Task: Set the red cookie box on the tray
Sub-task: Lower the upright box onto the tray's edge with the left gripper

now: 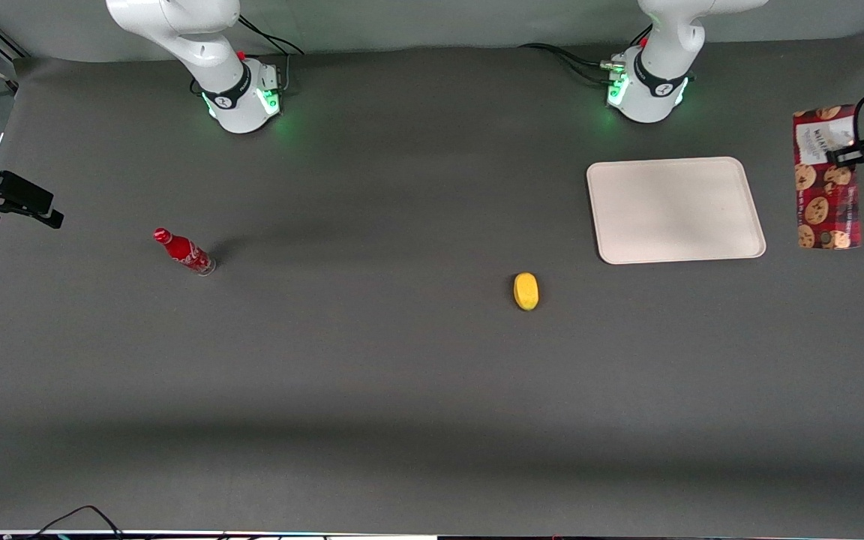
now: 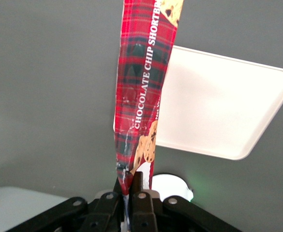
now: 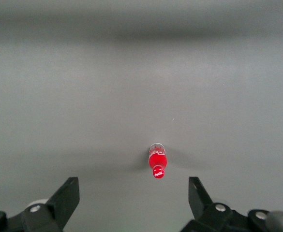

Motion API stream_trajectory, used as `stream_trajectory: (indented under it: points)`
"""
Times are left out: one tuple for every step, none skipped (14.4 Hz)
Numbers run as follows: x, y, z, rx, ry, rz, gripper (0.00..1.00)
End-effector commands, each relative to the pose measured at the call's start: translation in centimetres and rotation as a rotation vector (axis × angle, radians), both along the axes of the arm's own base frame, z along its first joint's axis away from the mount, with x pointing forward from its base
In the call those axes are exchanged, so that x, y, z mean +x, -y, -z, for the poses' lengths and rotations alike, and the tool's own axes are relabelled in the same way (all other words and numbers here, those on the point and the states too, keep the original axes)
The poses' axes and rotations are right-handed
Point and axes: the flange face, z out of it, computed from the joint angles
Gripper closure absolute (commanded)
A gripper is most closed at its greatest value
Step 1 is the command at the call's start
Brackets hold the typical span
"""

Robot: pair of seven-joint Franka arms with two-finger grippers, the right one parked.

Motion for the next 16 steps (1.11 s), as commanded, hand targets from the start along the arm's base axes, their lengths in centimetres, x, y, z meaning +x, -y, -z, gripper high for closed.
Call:
stream_trajectory:
  points:
    - [-3.8, -0.6, 6.5, 0.001, 0.030, 0.032, 1.00]
    - [-4.6, -1.4, 8.2, -0.005, 0.045, 0.025, 1.00]
    - [-5.2, -1.3, 10.0, -0.013, 0.056, 0.047, 1.00]
    - [-5.8, -1.2, 11.8, -0.020, 0.074, 0.062, 1.00]
    - [-6.6, -1.7, 13.1, -0.025, 0.086, 0.052, 1.00]
    - [-7.4, -2.1, 14.3, -0.032, 0.095, 0.050, 1.00]
    - [-8.2, -2.5, 15.5, -0.030, 0.099, 0.070, 1.00]
    - [-9.3, -3.3, 16.6, -0.030, 0.107, 0.057, 1.00]
    - [-10.1, -4.0, 17.3, -0.030, 0.120, 0.043, 1.00]
    - [-10.4, -3.8, 18.1, -0.034, 0.138, 0.059, 1.00]
    - [-10.6, -3.6, 18.8, -0.031, 0.158, 0.064, 1.00]
    - [-10.6, -3.5, 19.2, -0.027, 0.165, 0.065, 1.00]
    - [-10.6, -3.6, 19.2, -0.027, 0.165, 0.065, 1.00]
    - [-10.5, -3.6, 19.1, -0.026, 0.170, 0.065, 1.00]
    - [-10.4, -3.5, 19.3, -0.025, 0.172, 0.072, 1.00]
    - [-10.3, -3.4, 19.5, -0.021, 0.176, 0.075, 0.73]
